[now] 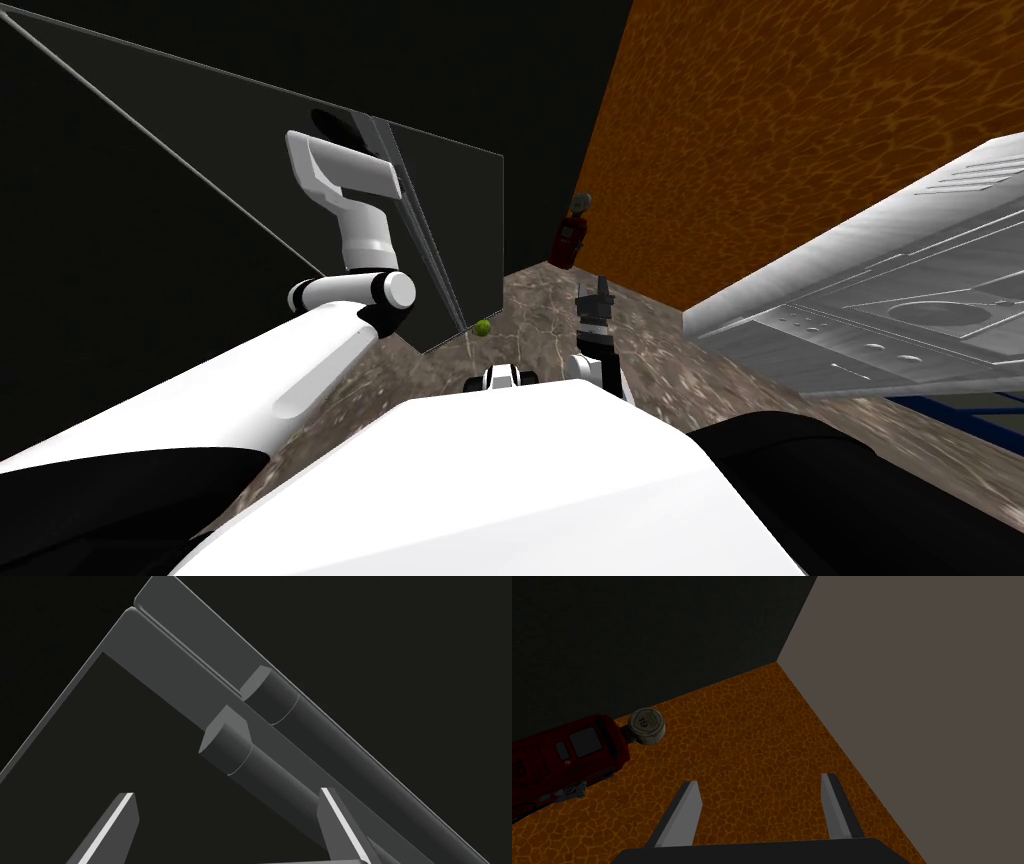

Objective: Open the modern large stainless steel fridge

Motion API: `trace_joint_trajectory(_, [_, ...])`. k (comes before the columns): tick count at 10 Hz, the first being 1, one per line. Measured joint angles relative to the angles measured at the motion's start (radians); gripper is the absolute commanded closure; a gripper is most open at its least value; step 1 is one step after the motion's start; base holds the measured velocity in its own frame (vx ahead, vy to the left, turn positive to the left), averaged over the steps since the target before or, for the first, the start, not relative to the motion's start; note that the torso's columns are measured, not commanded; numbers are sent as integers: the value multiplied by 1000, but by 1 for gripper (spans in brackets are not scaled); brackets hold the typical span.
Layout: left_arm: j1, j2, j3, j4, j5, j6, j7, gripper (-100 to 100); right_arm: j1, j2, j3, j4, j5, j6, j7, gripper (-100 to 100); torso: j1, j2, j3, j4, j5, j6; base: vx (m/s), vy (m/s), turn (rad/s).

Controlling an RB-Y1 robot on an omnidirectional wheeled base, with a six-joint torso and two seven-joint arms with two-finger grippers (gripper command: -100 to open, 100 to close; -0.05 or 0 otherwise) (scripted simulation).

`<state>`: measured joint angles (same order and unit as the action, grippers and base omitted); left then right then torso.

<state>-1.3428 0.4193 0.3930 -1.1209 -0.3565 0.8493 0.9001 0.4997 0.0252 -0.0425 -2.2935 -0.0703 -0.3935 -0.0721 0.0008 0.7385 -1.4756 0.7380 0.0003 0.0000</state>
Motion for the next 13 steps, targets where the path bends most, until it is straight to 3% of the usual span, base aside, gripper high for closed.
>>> trace_joint_trajectory(5, [-113,23,22,136,-5,83,47,-100,0,0,0,0,0,0,0,0,0,-1,-1,0,0,0,79,-56,12])
trace_joint_trajectory(9, [-146,31,26,175,-6,108,59,-100,0,0,0,0,0,0,0,0,2,-3,-1,0,1,0,70,-5,-8])
trace_joint_trajectory(10, [-148,32,26,175,-6,110,59,100,0,0,0,0,0,0,0,0,1,-1,-1,-1,1,0,13,5,11])
trace_joint_trajectory(13, [-154,50,25,165,-35,112,74,100,0,1,0,0,0,0,0,0,-9,1,2,-4,0,-3,-6,-212,74])
